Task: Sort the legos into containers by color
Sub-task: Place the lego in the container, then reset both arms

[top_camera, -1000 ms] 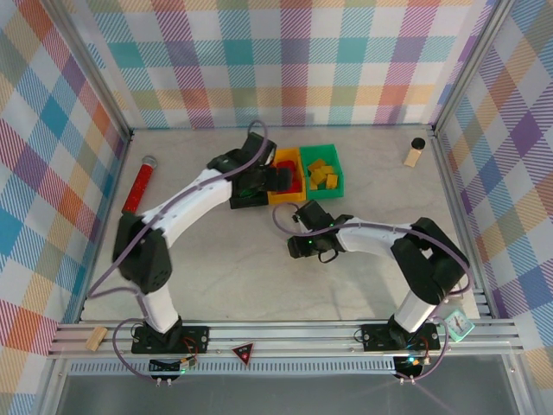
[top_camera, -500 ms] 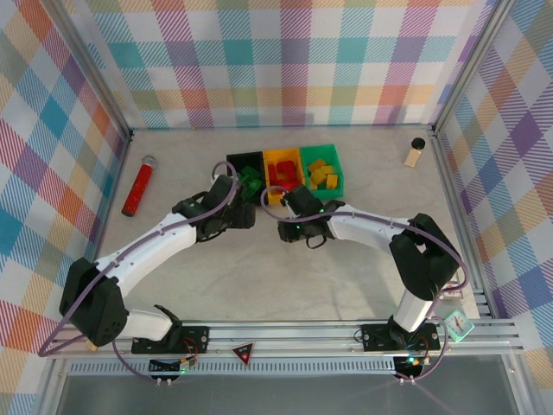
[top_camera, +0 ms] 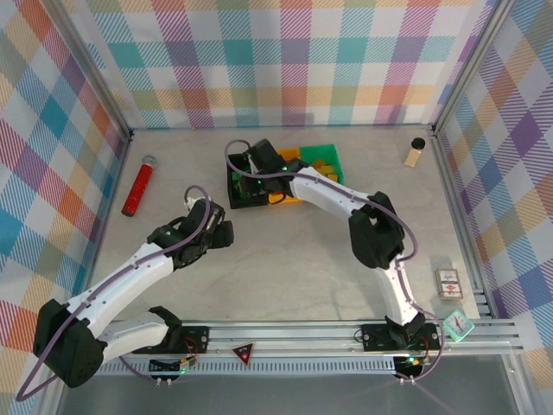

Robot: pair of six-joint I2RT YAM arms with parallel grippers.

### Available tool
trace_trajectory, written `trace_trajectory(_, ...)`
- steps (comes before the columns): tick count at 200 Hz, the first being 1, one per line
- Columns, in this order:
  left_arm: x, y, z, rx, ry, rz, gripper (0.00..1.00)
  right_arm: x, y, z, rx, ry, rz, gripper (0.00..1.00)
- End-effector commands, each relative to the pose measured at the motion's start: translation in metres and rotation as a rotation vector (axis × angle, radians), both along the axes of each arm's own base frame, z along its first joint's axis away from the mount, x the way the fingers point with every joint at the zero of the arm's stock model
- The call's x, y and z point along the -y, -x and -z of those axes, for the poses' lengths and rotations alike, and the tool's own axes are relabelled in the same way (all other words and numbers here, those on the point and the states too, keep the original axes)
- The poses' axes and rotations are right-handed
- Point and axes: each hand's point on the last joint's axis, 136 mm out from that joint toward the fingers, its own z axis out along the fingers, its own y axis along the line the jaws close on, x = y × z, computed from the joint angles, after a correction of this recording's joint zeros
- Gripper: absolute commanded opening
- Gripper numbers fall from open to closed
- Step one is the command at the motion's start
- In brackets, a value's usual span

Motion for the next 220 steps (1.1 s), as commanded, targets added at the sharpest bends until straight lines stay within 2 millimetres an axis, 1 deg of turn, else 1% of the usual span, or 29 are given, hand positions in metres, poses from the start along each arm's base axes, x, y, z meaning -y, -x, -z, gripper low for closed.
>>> trace_trajectory(1,-0.018,0.009,0.003,0.000,-0.016,-0.062,0.86,0.003,-0.015,0.001,-0.009,0.055,0.009,0.30)
trace_trajectory(17,-0.024,0.012,0.002,0.007,-0.027,-0.080,0.86,0.001,-0.026,-0.003,0.008,0.069,0.017,0.37)
trace_trajectory(23,-0.026,0.012,0.002,0.010,-0.031,-0.088,0.89,0.002,-0.029,-0.006,0.011,0.068,0.018,0.41)
trace_trajectory(34,-0.030,0.011,0.000,0.019,-0.041,-0.100,0.90,0.002,-0.029,-0.011,0.014,0.064,0.012,0.50)
trace_trajectory(36,-0.031,0.011,-0.001,0.021,-0.044,-0.103,0.92,0.003,-0.028,-0.012,0.014,0.064,0.011,0.51)
trace_trajectory(45,-0.035,0.010,-0.003,0.031,-0.055,-0.119,0.94,0.003,-0.026,-0.017,0.021,0.057,0.007,0.54)
trace_trajectory(51,-0.037,0.009,-0.004,0.038,-0.062,-0.129,0.99,0.005,-0.024,-0.019,0.024,0.055,0.005,0.55)
trace_trajectory(55,-0.039,0.007,-0.006,0.045,-0.064,-0.137,1.00,0.007,-0.022,-0.021,0.027,0.055,0.004,0.56)
trace_trajectory(61,-0.041,0.006,-0.008,0.055,-0.067,-0.145,1.00,0.009,-0.019,-0.027,0.037,0.048,0.005,0.57)
trace_trajectory(64,-0.042,0.004,-0.009,0.061,-0.069,-0.148,1.00,0.012,-0.017,-0.025,0.033,0.054,0.006,0.57)
trace_trajectory(66,-0.042,0.004,-0.009,0.064,-0.070,-0.151,1.00,0.013,-0.016,-0.029,0.040,0.050,0.004,0.57)
trace_trajectory(70,-0.044,0.002,-0.011,0.072,-0.074,-0.159,1.00,0.016,-0.013,-0.029,0.039,0.052,0.003,0.57)
trace_trajectory(73,-0.046,0.001,-0.012,0.078,-0.078,-0.166,1.00,0.018,-0.011,-0.035,0.048,0.047,0.002,0.58)
trace_trajectory(77,-0.048,-0.001,-0.014,0.088,-0.082,-0.175,1.00,0.021,-0.008,-0.037,0.052,0.047,0.002,0.58)
trace_trajectory(97,-0.065,-0.009,-0.022,0.139,-0.123,-0.252,1.00,0.042,0.011,-0.058,0.104,0.029,0.004,0.59)
trace_trajectory(98,-0.066,-0.010,-0.023,0.140,-0.126,-0.254,1.00,0.043,0.011,-0.057,0.104,0.032,0.004,0.59)
trace_trajectory(99,-0.067,-0.010,-0.023,0.145,-0.128,-0.257,1.00,0.044,0.012,-0.061,0.112,0.027,0.004,0.59)
trace_trajectory(108,-0.074,-0.014,-0.027,0.170,-0.147,-0.282,1.00,0.056,0.021,-0.070,0.145,0.030,0.002,0.61)
trace_trajectory(131,-0.083,-0.024,-0.037,0.252,-0.190,-0.282,1.00,0.100,0.043,-0.079,0.228,0.100,0.037,0.62)
trace_trajectory(137,-0.084,-0.026,-0.040,0.281,-0.198,-0.274,1.00,0.114,0.047,-0.084,0.260,0.124,0.058,0.63)
trace_trajectory(164,-0.094,-0.032,-0.052,0.419,-0.222,-0.274,1.00,0.179,0.065,-0.094,0.367,0.206,0.162,0.66)
trace_trajectory(166,-0.095,-0.033,-0.052,0.427,-0.225,-0.273,1.00,0.183,0.066,-0.092,0.367,0.214,0.168,0.66)
trace_trajectory(169,-0.096,-0.034,-0.053,0.442,-0.227,-0.269,1.00,0.192,0.067,-0.096,0.383,0.214,0.189,0.67)
trace_trajectory(187,-0.099,-0.040,-0.050,0.522,-0.263,-0.233,1.00,0.237,0.069,-0.100,0.475,0.243,0.280,0.67)
trace_trajectory(198,-0.100,-0.044,-0.043,0.557,-0.287,-0.198,1.00,0.266,0.071,-0.100,0.540,0.259,0.371,0.71)
trace_trajectory(208,-0.102,-0.048,-0.039,0.587,-0.286,-0.191,1.00,0.293,0.073,-0.098,0.578,0.243,0.454,0.81)
trace_trajectory(210,-0.103,-0.049,-0.038,0.589,-0.285,-0.195,1.00,0.298,0.073,-0.095,0.581,0.239,0.467,0.81)
trace_trajectory(212,-0.104,-0.050,-0.036,0.591,-0.283,-0.196,1.00,0.302,0.074,-0.098,0.593,0.228,0.483,0.82)
trace_trajectory(220,-0.108,-0.053,-0.031,0.588,-0.273,-0.201,1.00,0.321,0.077,-0.089,0.611,0.212,0.537,0.87)
